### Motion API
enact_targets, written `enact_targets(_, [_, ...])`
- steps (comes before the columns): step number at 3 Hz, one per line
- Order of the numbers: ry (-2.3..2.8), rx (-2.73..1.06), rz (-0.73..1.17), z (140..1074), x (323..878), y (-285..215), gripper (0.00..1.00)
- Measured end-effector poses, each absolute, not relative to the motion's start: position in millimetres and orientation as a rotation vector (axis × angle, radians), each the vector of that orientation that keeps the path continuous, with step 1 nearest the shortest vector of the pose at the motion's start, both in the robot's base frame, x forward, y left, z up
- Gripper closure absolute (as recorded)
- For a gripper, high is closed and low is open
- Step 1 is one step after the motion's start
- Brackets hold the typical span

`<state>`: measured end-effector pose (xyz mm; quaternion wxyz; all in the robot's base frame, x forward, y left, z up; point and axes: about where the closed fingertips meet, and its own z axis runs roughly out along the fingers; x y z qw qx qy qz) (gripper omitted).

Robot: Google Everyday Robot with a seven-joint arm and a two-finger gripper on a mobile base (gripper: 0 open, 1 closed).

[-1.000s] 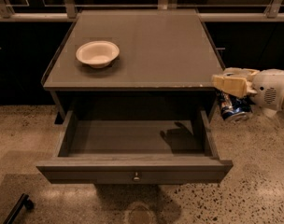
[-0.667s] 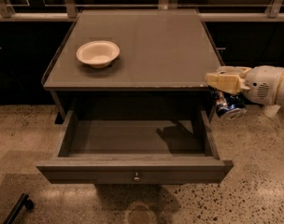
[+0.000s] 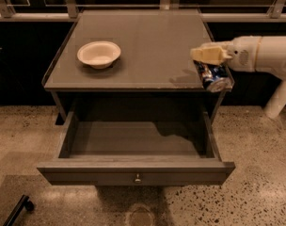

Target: Pick pepsi can from top drawer and place on counter

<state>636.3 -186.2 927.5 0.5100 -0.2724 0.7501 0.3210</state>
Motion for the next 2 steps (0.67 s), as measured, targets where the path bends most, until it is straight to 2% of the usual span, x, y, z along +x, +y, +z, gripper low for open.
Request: enact_targets(2, [1.813,-0.685,0.797,951.2,712.0,-160.7,1.00])
